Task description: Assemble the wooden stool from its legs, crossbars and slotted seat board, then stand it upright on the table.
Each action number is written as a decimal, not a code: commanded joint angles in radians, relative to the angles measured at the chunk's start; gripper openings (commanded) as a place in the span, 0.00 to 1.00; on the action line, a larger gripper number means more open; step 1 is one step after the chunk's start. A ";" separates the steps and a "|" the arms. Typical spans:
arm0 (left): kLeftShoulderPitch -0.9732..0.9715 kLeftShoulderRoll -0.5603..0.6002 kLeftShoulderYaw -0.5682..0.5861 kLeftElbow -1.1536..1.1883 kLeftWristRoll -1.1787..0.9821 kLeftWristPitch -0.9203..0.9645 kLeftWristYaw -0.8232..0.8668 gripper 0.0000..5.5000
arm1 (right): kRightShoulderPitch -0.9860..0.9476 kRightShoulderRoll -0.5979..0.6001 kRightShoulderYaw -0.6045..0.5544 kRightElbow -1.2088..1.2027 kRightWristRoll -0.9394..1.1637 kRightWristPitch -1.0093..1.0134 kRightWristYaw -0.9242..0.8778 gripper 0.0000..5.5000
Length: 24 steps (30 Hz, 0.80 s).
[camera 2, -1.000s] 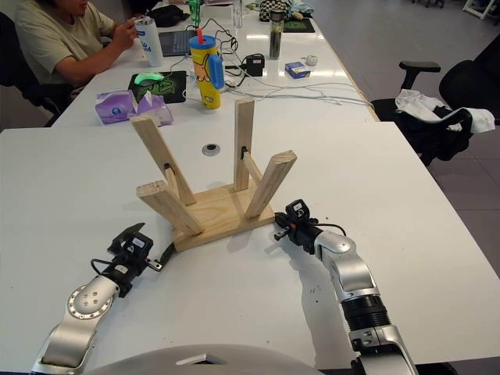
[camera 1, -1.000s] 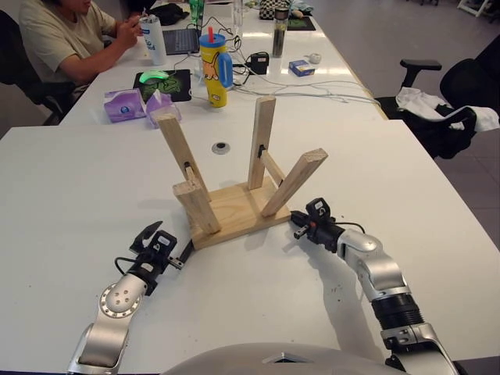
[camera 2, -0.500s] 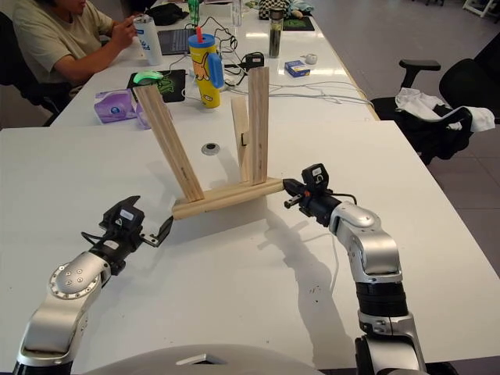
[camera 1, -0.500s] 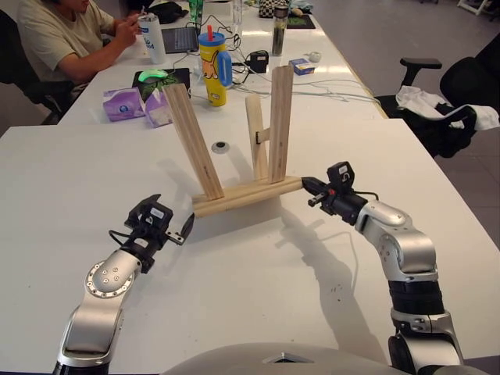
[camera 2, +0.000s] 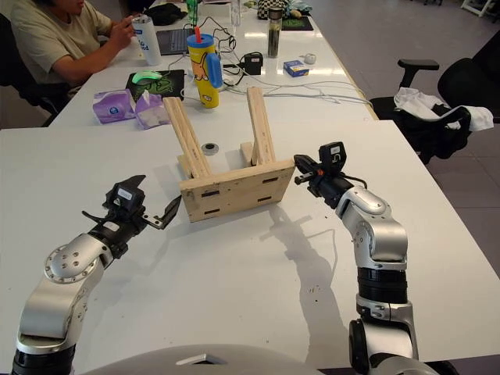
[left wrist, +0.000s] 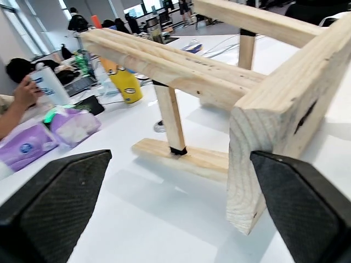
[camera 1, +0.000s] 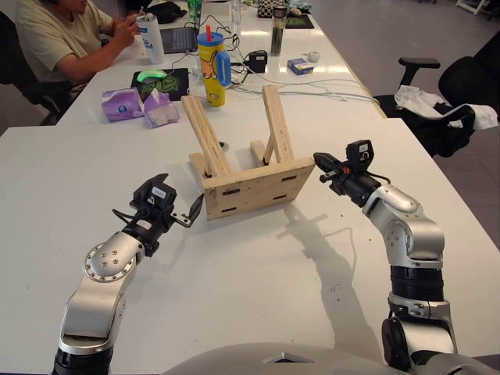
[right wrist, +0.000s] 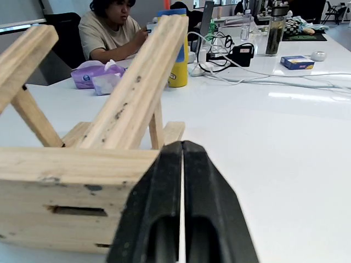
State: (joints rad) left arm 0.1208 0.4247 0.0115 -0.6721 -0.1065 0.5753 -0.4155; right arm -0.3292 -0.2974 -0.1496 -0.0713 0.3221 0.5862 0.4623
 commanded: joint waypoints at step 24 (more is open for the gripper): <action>-0.121 0.043 -0.179 0.457 0.039 -0.435 -0.231 0.77 | -0.022 0.015 0.012 0.234 -0.001 -0.106 -0.043 0.00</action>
State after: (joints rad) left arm 0.0288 0.4713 -0.1464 -0.2557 -0.0922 0.1622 -0.6374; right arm -0.3269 -0.2911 -0.1445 0.1530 0.3217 0.4859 0.4183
